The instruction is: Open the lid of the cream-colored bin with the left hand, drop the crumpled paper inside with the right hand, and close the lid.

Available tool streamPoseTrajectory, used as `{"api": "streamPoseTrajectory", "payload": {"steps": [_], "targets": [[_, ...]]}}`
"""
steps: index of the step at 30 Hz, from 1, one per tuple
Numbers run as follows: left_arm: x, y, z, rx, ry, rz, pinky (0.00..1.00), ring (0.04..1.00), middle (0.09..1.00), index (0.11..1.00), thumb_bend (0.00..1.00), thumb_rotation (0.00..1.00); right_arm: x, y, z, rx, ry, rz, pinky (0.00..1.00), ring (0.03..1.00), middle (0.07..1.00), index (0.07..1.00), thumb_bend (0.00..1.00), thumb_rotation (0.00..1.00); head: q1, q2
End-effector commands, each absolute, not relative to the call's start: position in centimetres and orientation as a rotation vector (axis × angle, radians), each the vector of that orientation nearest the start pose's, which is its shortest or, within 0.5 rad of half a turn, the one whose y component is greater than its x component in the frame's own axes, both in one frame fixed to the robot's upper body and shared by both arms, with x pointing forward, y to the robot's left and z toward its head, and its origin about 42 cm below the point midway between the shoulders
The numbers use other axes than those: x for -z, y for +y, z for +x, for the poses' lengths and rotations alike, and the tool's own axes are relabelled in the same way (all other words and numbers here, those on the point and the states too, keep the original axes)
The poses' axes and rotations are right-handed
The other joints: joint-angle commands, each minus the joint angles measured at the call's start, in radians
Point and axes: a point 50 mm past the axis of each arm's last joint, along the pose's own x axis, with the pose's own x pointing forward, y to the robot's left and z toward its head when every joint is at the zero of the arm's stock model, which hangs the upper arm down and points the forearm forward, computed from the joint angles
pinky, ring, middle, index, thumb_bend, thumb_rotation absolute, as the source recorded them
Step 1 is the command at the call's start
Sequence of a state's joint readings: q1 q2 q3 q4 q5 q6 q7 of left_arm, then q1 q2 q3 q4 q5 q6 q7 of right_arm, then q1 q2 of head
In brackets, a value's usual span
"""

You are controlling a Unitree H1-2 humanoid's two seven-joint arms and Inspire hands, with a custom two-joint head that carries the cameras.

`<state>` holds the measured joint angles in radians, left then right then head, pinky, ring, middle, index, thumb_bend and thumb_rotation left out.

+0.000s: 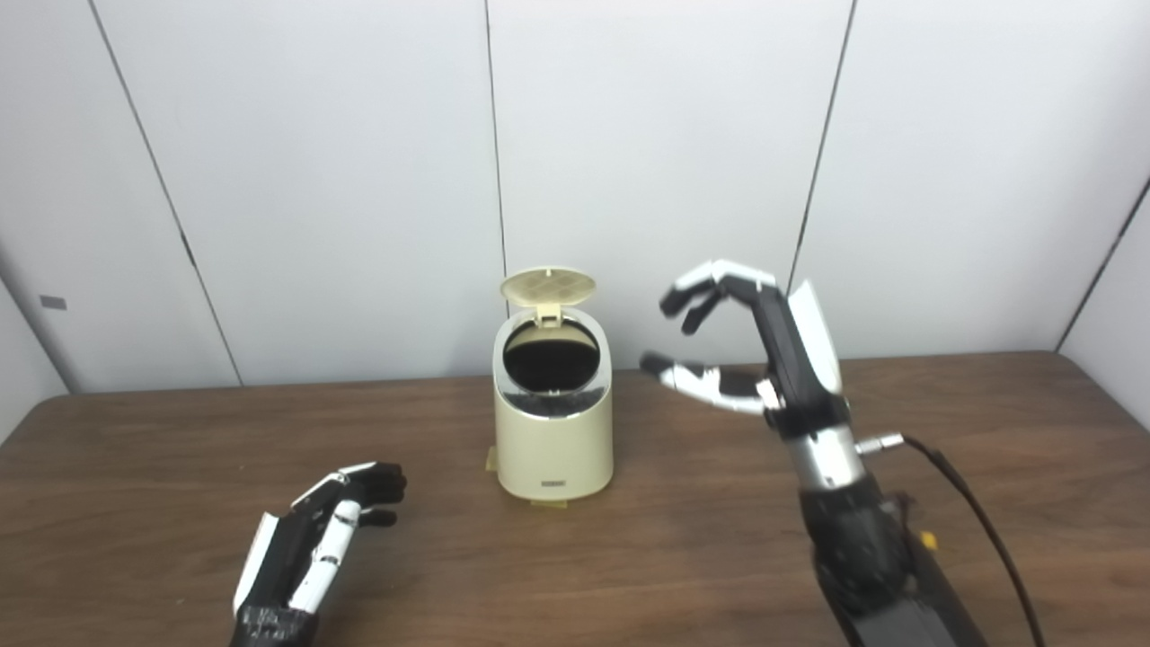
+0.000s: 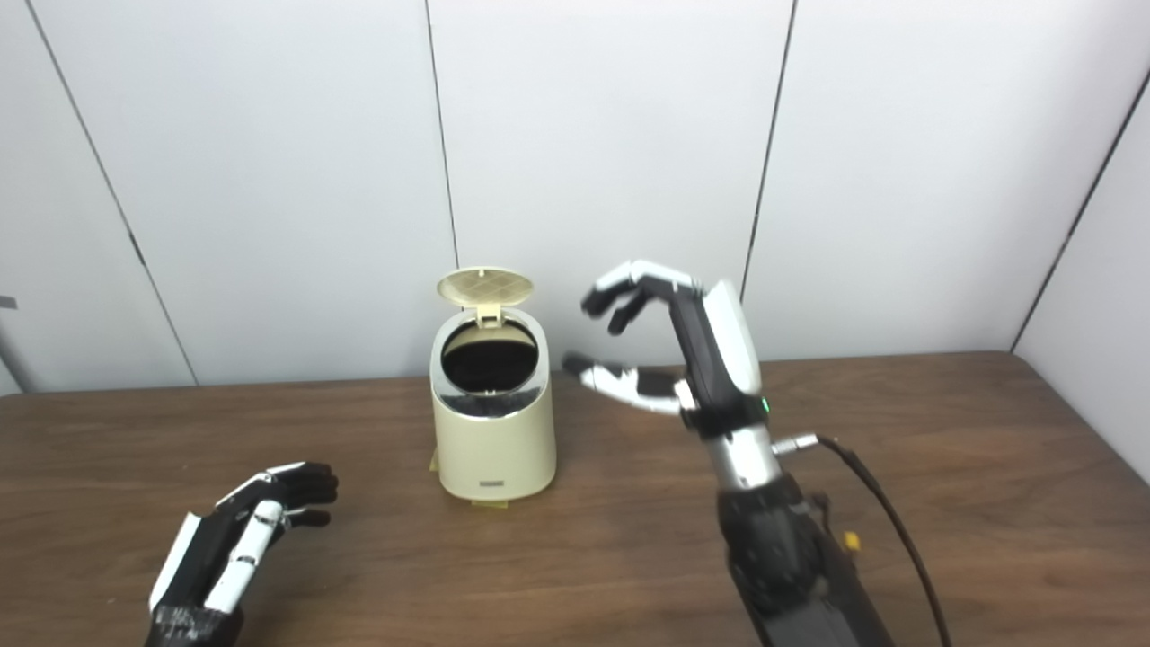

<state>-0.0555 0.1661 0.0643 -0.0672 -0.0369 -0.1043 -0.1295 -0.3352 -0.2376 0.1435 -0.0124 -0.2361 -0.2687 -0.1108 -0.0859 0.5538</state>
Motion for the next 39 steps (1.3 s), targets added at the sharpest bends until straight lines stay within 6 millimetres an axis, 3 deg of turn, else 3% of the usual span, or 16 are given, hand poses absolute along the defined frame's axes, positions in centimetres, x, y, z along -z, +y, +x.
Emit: {"api": "streamPoseTrajectory", "payload": {"steps": [1,4,8,10,13,16,24,29,31,35,39], "targets": [[-16.1,26.9,31.0,0.091,-0.306,0.155,0.66,0.712,0.706,0.720,0.25,0.72,-23.3,-22.5,36.7,-0.165,-0.612,-0.353,0.66,0.753,0.781,0.794,0.43,0.76,0.002,0.000],[-16.0,27.0,31.0,0.090,-0.303,0.149,0.67,0.724,0.721,0.728,0.27,0.71,-21.1,-23.5,35.7,-0.199,-0.525,-0.301,0.82,0.894,0.907,0.909,0.45,0.86,0.002,-0.003],[-16.1,27.0,31.2,0.096,-0.310,0.153,0.67,0.730,0.737,0.739,0.26,0.71,-19.4,-24.2,34.3,-0.190,-0.447,-0.256,0.87,0.928,0.943,0.924,0.45,0.86,0.005,-0.006],[-16.1,27.0,31.2,0.093,-0.313,0.152,0.66,0.728,0.737,0.740,0.26,0.70,-18.8,-24.5,33.7,-0.153,-0.423,-0.244,0.81,0.865,0.887,0.884,0.39,0.78,0.006,-0.007],[-16.1,27.1,31.3,0.090,-0.308,0.150,0.66,0.724,0.734,0.737,0.26,0.69,-18.1,-25.1,33.3,-0.118,-0.388,-0.256,0.65,0.684,0.747,0.782,0.29,0.61,0.009,-0.014],[-16.1,27.1,31.4,0.089,-0.310,0.152,0.66,0.726,0.739,0.745,0.25,0.69,-17.2,-25.7,33.2,-0.107,-0.381,-0.274,0.64,0.688,0.738,0.756,0.24,0.52,0.020,-0.017],[-17.4,26.5,32.0,0.089,-0.357,0.185,0.65,0.708,0.713,0.725,0.26,0.68,-15.6,-26.1,33.7,-0.075,-0.362,-0.271,0.60,0.684,0.723,0.726,0.17,0.51,0.028,-0.022],[-20.8,25.5,33.8,0.075,-0.473,0.298,0.63,0.707,0.700,0.719,0.30,0.70,-15.1,-26.2,33.8,-0.070,-0.362,-0.276,0.59,0.676,0.714,0.716,0.19,0.58,0.036,-0.024],[-23.5,24.8,35.3,0.071,-0.522,0.355,0.67,0.730,0.713,0.727,0.33,0.69,-15.1,-26.1,33.7,-0.069,-0.359,-0.279,0.59,0.676,0.714,0.717,0.20,0.59,0.038,-0.026],[-27.5,24.1,37.2,0.049,-0.595,0.492,0.71,0.766,0.737,0.754,0.40,0.81,-15.0,-26.0,33.6,-0.068,-0.352,-0.281,0.58,0.677,0.716,0.721,0.20,0.60,0.041,-0.026],[-32.0,23.0,38.9,0.054,-0.641,0.603,0.77,0.807,0.776,0.780,0.53,0.89,-15.0,-25.9,33.5,-0.063,-0.351,-0.276,0.59,0.680,0.715,0.719,0.19,0.54,0.039,-0.024]]}}
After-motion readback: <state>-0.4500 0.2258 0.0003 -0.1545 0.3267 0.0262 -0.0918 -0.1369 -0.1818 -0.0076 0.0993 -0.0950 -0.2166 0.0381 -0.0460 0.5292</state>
